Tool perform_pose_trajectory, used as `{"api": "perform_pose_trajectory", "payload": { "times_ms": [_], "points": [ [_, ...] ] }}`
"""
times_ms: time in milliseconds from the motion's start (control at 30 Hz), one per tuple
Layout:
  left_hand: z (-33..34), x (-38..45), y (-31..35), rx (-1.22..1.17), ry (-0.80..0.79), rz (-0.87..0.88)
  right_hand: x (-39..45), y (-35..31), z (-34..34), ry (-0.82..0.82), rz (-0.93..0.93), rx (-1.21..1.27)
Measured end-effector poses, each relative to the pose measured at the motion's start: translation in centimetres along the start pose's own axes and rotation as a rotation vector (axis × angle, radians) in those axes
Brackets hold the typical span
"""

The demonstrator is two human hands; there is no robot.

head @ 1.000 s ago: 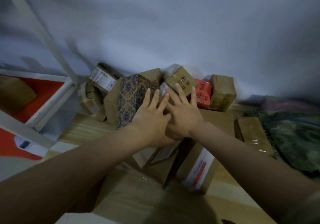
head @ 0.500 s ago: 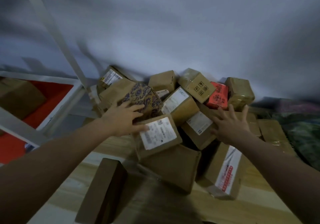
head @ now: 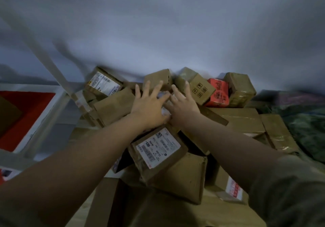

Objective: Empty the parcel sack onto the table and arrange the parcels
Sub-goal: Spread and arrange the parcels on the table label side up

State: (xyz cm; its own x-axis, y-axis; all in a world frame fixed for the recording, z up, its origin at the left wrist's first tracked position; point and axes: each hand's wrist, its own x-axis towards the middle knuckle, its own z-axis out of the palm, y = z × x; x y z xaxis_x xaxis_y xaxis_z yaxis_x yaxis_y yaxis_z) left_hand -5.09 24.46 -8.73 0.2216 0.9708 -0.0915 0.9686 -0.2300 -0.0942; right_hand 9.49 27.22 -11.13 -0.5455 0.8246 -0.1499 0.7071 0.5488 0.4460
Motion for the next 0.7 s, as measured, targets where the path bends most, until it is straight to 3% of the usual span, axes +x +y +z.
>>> {"api": "perform_pose_trajectory", "payload": {
  "times_ms": [167,533,633,700],
  "points": [
    [3.7,-0.5,-1.4,-0.065,-0.194,-0.002,-0.1,2.3,3.4,-0.079,0.065,0.054],
    [3.5,-4.1,-7.1,0.195,-0.044,-0.148,-5.9,9.3,4.3,-0.234,0.389,0.013],
    [2.0,-4.8,-3.1,-0.064,0.048,-0.07,-6.5,6.7,2.0,-0.075,0.289,0.157],
    [1.4,-5.3,0.9,-0.185,-0.048,0.115,-7.5,3.2,1.0,-0.039,0.108,0.304]
  ]
}}
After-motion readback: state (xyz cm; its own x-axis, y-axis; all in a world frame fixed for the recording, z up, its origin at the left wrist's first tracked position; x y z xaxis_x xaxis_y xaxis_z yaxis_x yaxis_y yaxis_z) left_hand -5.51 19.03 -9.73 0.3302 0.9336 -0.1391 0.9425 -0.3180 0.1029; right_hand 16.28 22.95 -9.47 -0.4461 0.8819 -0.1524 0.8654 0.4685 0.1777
